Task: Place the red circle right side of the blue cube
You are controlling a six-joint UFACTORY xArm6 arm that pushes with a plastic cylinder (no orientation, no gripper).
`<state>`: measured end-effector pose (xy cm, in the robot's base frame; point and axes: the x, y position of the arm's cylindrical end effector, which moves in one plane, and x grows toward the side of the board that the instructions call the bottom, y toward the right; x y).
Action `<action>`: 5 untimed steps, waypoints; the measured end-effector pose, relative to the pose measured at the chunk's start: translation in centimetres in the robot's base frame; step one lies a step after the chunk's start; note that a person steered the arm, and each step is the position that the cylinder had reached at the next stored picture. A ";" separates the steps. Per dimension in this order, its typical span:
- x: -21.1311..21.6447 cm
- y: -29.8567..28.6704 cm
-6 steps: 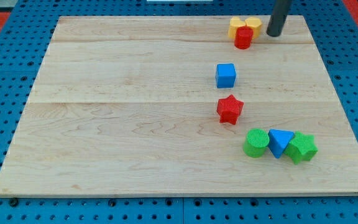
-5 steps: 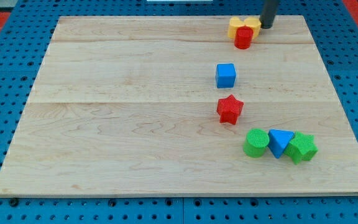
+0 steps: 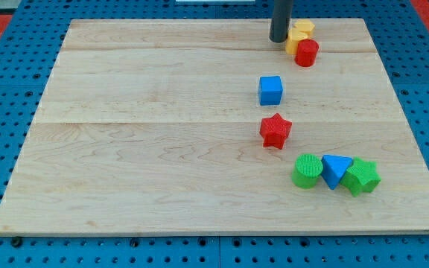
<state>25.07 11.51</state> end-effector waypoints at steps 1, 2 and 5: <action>-0.5 -0.5; -2.6 1.7; 5.6 5.0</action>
